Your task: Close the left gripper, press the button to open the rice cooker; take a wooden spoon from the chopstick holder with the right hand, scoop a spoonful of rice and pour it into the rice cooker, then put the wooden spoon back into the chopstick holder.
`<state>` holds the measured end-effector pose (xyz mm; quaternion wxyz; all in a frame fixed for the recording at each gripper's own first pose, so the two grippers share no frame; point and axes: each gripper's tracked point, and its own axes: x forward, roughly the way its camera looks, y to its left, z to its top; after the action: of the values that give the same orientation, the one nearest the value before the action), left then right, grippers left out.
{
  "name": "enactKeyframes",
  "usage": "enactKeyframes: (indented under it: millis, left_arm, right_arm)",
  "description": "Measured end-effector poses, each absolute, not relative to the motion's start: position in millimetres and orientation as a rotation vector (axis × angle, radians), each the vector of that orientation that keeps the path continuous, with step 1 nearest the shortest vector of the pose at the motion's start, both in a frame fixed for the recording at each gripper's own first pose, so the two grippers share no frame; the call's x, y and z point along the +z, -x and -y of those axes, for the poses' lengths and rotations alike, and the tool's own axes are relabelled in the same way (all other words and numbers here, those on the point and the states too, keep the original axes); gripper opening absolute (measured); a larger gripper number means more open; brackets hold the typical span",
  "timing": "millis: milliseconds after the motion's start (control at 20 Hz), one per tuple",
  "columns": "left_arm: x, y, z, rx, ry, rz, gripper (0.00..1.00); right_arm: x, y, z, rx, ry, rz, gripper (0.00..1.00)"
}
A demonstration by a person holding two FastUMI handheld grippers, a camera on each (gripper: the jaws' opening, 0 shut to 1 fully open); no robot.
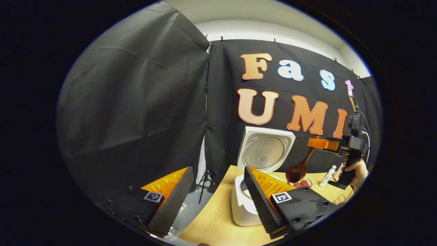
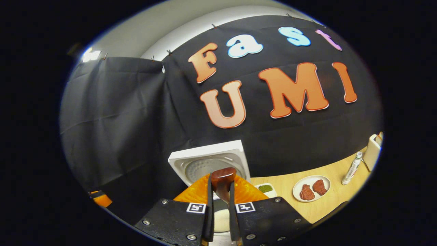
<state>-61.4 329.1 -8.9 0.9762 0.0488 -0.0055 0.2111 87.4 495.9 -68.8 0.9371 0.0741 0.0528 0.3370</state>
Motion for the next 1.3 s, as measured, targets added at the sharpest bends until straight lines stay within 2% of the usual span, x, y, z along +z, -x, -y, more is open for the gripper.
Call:
enactKeyframes:
  millis: [300,650,1000,1300]
  left_arm:
    - [-7,39,-289,0.351,-0.111,0.017,1.00]
    - [-6,19,-250,0.265,-0.117,0.018,1.00]
    - [-10,-1,-222,0.231,-0.146,-0.002,1.00]
    - [-15,-13,-193,0.206,-0.174,-0.010,1.00]
  right_arm:
    - [-40,-114,-383,0.546,-0.202,-0.061,0.17]
    - [-46,-125,-239,0.360,-0.210,-0.060,0.17]
    - [-77,-120,-125,0.203,-0.237,-0.097,0.17]
    - [-127,-107,-71,0.129,-0.281,-0.161,0.18]
